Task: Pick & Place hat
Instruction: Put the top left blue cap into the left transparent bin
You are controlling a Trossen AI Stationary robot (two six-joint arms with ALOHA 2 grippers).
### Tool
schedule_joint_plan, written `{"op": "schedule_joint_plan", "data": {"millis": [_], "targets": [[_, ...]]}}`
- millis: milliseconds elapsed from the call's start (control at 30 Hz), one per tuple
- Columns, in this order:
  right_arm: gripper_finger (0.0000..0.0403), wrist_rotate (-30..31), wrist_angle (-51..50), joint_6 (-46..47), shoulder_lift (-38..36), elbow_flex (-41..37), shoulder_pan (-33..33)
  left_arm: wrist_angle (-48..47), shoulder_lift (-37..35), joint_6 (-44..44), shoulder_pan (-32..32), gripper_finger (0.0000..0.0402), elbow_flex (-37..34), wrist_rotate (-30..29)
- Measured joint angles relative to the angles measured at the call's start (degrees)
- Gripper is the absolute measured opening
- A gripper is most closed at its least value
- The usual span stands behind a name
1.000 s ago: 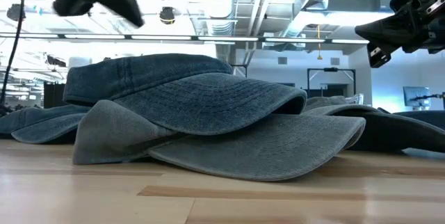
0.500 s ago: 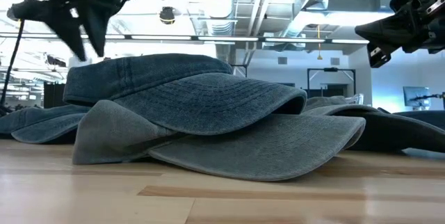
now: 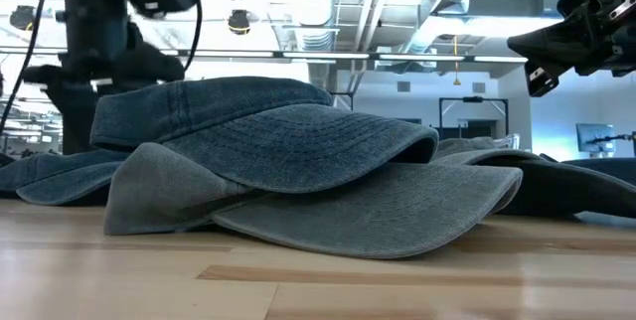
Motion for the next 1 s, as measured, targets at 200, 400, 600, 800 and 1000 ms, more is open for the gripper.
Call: {"op": "schedule_joint_plan", "data": {"millis": [200,400,600,800,1000], "targets": [[0.0,0.0,0.0,0.0,0.02,0.01,0.0,5.17,-0.12,6.5,3.72,0.0216,-4.4,0.38],[0.0,0.0,-0.02,0.0,0.01,0.01,0.02,8.27,-0.13,8.62,4.32,0.0102,-5.64,0.88],[0.0,0.0,-0.02,0.0,0.02,-0.01,0.01,4.76,-0.04,13.37,3.27,0.0007,-0.56,0.2],[0.0,0.0,-0.02,0.0,-0.01,0.01,0.0,-12.31,-0.02,11.69,-0.3,0.0002,11.77,-3.21],[0.0,0.0,0.01,0.0,-0.01,-0.01,0.01,-27.05,-0.02,9.82,-4.05,0.0001,26.06,-8.34]]}}
